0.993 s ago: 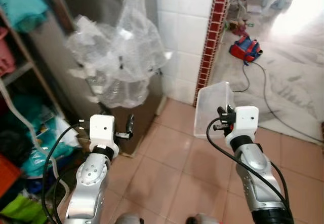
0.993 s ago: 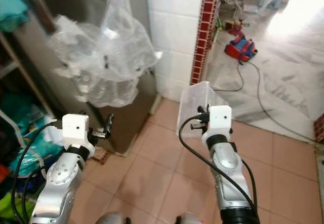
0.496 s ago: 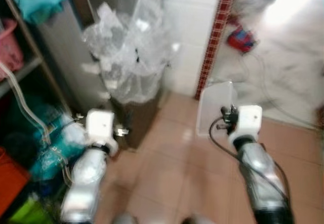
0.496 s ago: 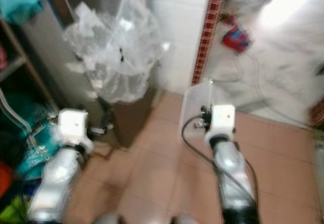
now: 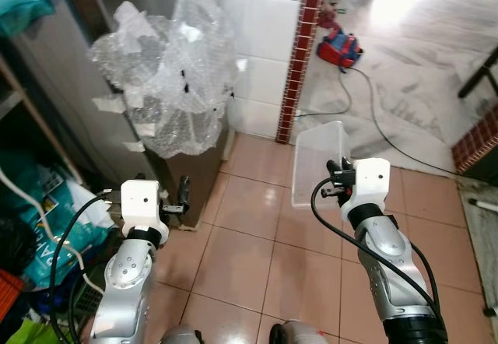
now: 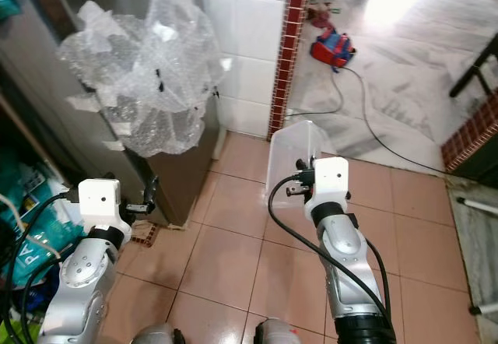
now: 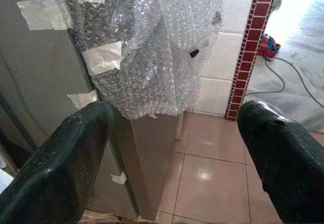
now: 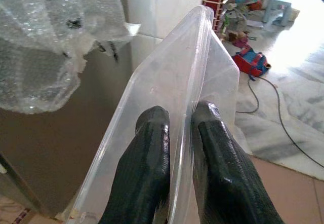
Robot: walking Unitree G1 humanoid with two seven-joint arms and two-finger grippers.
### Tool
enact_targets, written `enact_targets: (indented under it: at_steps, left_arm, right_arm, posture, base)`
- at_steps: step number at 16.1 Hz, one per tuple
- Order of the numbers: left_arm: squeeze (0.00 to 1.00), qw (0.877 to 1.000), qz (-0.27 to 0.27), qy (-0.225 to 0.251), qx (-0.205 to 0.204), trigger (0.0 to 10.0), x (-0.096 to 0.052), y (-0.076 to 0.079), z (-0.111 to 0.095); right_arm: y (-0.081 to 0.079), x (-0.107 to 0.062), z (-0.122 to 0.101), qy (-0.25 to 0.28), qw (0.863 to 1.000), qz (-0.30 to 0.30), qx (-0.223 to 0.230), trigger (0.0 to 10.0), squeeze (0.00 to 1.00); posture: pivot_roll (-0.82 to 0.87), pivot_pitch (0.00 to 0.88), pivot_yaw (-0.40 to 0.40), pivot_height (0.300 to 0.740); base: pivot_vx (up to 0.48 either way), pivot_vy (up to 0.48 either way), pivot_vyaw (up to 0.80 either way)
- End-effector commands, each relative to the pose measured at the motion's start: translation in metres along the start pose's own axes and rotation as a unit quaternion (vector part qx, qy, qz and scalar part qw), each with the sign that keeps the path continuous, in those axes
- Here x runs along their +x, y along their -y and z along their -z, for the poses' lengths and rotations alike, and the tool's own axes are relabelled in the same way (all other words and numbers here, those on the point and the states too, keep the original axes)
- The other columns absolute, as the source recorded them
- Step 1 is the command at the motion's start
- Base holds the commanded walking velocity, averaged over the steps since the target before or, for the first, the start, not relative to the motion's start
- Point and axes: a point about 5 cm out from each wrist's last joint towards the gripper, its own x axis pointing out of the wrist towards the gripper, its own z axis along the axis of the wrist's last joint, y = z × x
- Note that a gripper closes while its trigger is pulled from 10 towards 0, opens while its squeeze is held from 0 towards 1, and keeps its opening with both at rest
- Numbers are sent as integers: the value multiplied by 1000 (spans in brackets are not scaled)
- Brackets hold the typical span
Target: Restocking fridge
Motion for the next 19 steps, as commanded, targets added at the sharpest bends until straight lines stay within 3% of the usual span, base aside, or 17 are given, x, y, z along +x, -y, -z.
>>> enact_targets:
  at_steps: [1,8,13,19]
  left_arm:
    - [0,1000,-2,11,6,10000,3,-1,-6]
    - [0,1000,6,22,7,10000,8,2,-10]
    - [0,999,20,25,4,10000,9,6,-12]
    - [0,998,43,28,21,10000,8,16,-12]
  right_arm:
    - [0,0,-5,12,1000,-1,-7,10000,0]
    - [-2,3,-7,17,1000,-1,-3,10000,0]
    - [-1,4,-8,19,1000,1,-4,10000,0]
    - [-2,4,-6,17,1000,-2,-3,10000,0]
  posture:
    - [23,46,7,740]
    - [22,45,12,740]
    - [23,45,14,740]
    - [26,46,9,740]
  base:
    - [266,401,0]
    - [320,355,0]
    - [430,0,0]
    - [0,0,0]
